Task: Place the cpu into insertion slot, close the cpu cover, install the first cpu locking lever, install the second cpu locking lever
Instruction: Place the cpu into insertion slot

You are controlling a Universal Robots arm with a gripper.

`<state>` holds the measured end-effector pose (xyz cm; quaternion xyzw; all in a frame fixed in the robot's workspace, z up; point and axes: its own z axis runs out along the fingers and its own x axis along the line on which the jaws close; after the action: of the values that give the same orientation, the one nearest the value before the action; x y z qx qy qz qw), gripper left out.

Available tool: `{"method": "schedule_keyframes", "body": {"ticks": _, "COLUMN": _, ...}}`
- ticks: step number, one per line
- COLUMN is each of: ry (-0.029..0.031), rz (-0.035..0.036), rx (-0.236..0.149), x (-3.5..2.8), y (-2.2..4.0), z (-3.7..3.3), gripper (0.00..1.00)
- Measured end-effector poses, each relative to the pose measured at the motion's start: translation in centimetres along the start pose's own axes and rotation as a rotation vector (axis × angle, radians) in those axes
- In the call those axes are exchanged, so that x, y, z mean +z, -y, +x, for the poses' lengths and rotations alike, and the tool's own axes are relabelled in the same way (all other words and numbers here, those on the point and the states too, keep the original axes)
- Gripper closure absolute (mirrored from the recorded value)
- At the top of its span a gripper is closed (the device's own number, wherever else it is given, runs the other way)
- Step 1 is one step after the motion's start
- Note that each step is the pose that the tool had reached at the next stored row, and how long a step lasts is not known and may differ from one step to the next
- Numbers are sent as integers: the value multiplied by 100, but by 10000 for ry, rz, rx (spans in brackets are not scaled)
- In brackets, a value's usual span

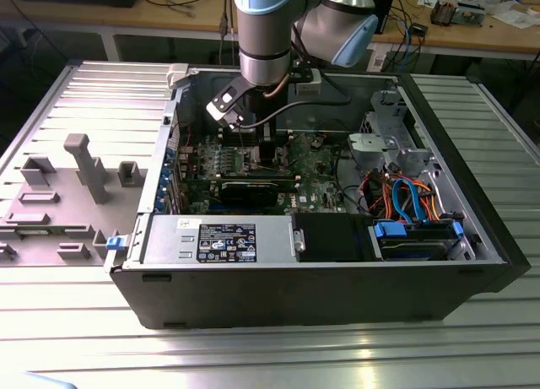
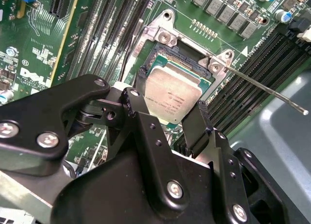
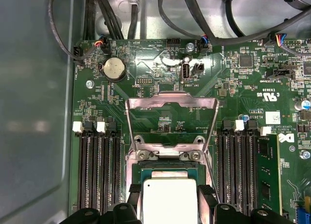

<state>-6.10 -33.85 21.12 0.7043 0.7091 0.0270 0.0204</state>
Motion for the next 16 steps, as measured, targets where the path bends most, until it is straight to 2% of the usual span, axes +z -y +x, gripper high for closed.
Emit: {"method": "schedule_keyframes", "body": {"ticks": 16, "ry": -2, "rz": -3, "rx": 10, "x": 15, "y": 1, "z": 0, "gripper": 45}}
